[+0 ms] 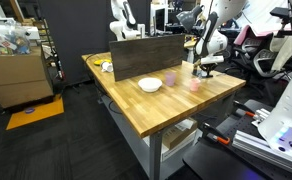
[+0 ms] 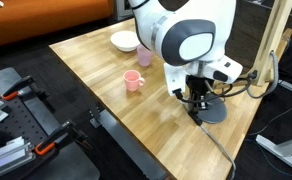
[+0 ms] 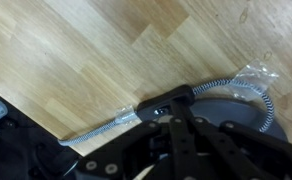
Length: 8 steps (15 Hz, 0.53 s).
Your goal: Turn the lamp on.
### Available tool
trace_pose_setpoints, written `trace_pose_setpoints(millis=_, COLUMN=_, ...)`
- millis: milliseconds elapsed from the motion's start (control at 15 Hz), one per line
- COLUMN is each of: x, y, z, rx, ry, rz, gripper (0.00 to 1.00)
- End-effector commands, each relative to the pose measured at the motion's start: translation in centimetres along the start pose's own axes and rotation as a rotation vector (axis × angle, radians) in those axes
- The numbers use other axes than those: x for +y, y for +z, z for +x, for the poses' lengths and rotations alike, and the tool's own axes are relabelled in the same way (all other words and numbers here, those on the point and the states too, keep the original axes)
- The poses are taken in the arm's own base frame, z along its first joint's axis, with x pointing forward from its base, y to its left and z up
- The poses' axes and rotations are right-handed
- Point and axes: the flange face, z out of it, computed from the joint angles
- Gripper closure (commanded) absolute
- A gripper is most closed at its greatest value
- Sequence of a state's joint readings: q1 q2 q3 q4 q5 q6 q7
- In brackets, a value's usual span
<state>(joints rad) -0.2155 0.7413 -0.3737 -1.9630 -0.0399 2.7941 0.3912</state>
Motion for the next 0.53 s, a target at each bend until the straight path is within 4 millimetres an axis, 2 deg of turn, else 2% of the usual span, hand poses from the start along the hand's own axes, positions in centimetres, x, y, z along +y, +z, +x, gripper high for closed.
trace_pose_setpoints(millis=0, x=1.33, y=-0.15, z=-0.24, rx=0.044, ry=-0.015, rz=0.014, gripper=1.0)
trace_pose_setpoints(millis=267, x=1.32, y=-0.79, z=-0.22, rx=0.094, ry=-0.02, rz=0.035, gripper=1.0)
trace_pose_setpoints(millis=467, x=2.25, y=-0.9, z=0.08, rx=0.134, ry=-0.019, rz=0.033, gripper=1.0)
